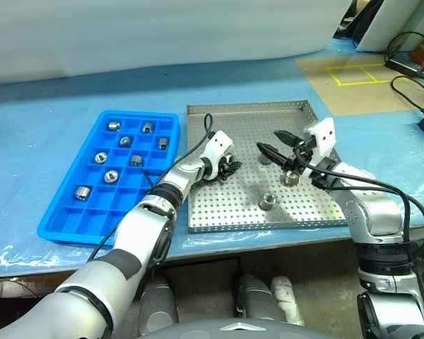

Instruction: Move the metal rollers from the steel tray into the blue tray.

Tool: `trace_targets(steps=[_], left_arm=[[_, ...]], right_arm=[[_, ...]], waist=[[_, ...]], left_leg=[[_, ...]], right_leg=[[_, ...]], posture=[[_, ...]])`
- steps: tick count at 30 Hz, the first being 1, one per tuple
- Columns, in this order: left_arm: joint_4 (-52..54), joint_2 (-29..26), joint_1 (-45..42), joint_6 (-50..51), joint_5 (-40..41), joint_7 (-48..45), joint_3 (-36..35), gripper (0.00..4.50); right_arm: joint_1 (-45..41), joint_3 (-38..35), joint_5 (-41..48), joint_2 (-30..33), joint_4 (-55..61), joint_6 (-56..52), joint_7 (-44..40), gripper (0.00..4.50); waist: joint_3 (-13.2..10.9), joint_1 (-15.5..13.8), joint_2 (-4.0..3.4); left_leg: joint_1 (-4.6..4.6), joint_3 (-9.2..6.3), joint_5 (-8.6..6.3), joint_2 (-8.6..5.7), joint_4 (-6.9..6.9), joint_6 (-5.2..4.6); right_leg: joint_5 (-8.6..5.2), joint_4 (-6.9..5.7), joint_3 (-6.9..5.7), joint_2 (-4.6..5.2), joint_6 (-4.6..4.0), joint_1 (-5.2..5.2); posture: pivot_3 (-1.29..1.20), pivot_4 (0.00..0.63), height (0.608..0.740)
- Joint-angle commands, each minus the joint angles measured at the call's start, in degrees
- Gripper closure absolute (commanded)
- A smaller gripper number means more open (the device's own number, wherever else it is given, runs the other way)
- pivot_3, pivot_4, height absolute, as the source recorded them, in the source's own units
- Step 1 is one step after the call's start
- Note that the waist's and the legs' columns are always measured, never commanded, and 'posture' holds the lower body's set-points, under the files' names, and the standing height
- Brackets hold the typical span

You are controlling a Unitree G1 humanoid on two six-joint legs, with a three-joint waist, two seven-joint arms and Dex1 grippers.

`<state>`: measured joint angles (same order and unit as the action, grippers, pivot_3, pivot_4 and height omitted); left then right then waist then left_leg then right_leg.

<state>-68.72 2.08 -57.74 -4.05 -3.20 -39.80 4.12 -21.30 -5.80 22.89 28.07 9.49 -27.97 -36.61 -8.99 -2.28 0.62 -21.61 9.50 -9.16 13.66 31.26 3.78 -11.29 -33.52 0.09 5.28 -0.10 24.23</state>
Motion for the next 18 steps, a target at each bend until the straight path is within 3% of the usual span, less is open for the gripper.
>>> trace_targets(steps=[1,7,11,13,18], left_arm=[[8.87,-0.86,0.89,-1.14,4.19,-4.38,-2.07,2.76],[36.34,-8.14,9.5,11.38,9.95,-8.03,-3.35,2.76],[65.42,-19.59,23.2,31.05,22.21,-13.34,-7.3,2.76],[74.89,-24.11,29.2,37.36,27.07,-13.37,-10.0,2.76],[84.15,-31.69,39.04,40.77,29.57,-8.2,-18.28,2.76]], right_arm=[[-1.59,-0.83,2.69,-0.33,2.09,-0.57,-0.96,1.27],[-4.12,-4.08,10.78,1.94,3.6,-6.29,-4.95,1.27],[-5.87,0.86,11.81,2.95,2.78,-7.93,-10.38,1.27],[-7.18,3.7,11.35,2.18,1.65,-8.05,-12.43,1.27],[-11.51,10.94,8.72,-1.38,-4.34,-5.82,-18.07,1.27]], waist=[[0.0,-0.03,0.0],[-0.02,0.08,-0.02],[-0.02,0.47,-0.04],[-0.03,0.57,-0.05],[-0.05,-1.07,-0.06]], left_leg=[[-0.01,0.0,0.0,0.01,0.0,0.0],[-0.08,0.04,-0.04,0.06,-0.05,-0.06],[0.01,0.14,-0.08,0.13,-0.19,-0.06],[0.01,0.16,-0.12,0.24,-0.25,0.09],[-0.23,0.16,-0.1,0.28,-0.28,0.2]], right_leg=[[0.0,0.0,-0.01,0.0,0.0,0.0],[-0.01,0.01,-0.01,-0.03,-0.01,0.11],[-0.03,0.03,-0.02,-0.07,-0.06,0.14],[-0.09,-0.02,-0.04,-0.17,-0.15,0.24],[-0.16,-0.11,-0.21,-0.13,-0.24,0.44]], posture=[[-0.22,0.15,0.74],[-0.18,0.15,0.74],[-0.12,0.15,0.74],[-0.07,0.15,0.74],[0.05,0.15,0.74]])
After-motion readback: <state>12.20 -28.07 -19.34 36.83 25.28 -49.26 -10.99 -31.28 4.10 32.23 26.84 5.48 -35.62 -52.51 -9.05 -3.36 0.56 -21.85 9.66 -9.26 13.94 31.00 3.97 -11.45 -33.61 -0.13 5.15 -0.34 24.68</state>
